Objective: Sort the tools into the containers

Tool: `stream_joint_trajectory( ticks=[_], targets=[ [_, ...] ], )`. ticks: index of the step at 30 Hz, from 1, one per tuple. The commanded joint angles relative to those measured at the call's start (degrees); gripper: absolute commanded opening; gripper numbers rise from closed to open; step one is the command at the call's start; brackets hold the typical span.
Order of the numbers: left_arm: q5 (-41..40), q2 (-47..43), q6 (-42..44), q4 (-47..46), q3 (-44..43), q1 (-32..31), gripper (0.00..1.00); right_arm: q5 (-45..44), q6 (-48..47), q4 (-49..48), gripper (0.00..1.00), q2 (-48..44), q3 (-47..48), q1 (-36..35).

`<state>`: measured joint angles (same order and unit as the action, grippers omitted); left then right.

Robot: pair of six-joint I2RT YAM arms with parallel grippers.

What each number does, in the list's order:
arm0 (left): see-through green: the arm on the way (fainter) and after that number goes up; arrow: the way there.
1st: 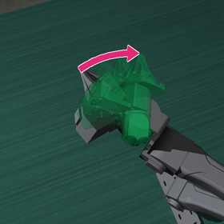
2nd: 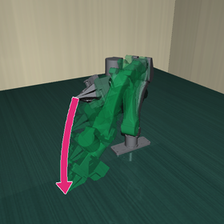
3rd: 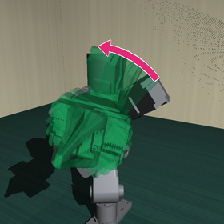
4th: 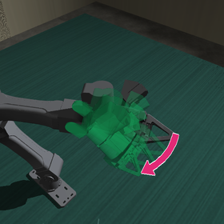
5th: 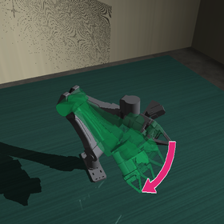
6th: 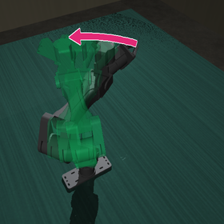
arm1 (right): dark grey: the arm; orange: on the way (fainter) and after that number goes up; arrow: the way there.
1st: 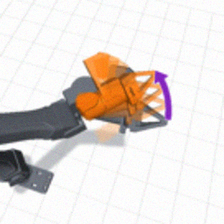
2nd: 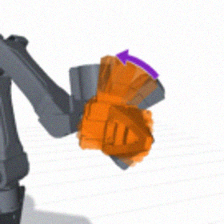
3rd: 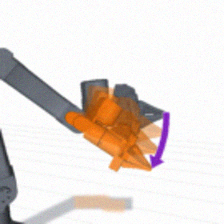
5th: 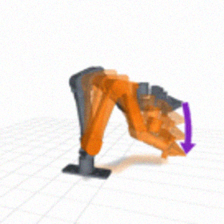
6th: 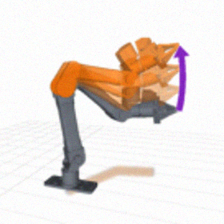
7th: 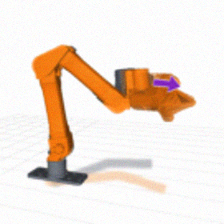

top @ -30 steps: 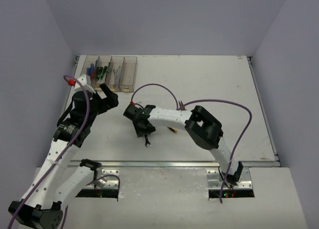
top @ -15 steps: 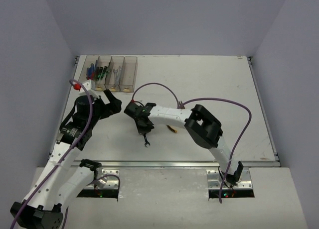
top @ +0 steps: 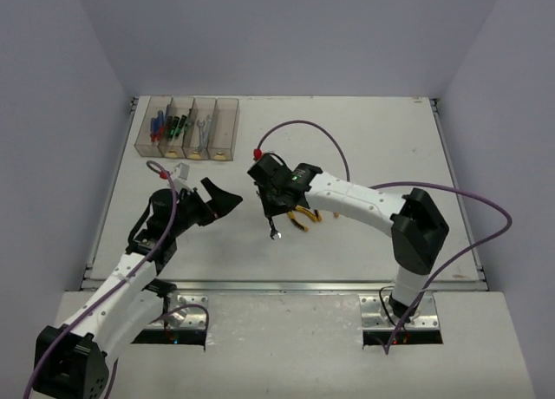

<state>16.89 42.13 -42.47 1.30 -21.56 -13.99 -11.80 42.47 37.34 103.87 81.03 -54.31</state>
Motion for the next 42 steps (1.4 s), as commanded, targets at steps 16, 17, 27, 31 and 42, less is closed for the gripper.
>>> stream_joint_trajectory(
  ticks=[16, 17, 27, 31, 42],
  targets=[
    [0.14, 15.18, -16.11, -44.18, 6.10, -10.84, 0.73, 8.38, -4.25, -15.59, 0.00, -18.05, -12.39, -1.34],
    [-0.02, 16.11, -16.29, -44.94, 5.77, -11.56, 0.65, 8.60, -4.37, -15.63, 0.00, -18.18, -12.39, -1.37],
    [-0.11, 22.49, -15.43, -46.74, 0.85, -15.46, 0.00, 7.78, -4.54, -17.75, 0.00, -20.31, -14.07, -1.46],
    [-1.53, 23.33, -11.34, -44.13, -1.33, -15.46, 0.00, 5.11, -4.74, -17.15, 0.22, -22.26, -15.31, -1.41],
    [-28.33, 56.14, 24.78, 19.49, -61.63, 4.43, 0.00, -4.37, -5.93, -8.68, 0.92, -36.98, -25.65, 3.97]
  ],
)
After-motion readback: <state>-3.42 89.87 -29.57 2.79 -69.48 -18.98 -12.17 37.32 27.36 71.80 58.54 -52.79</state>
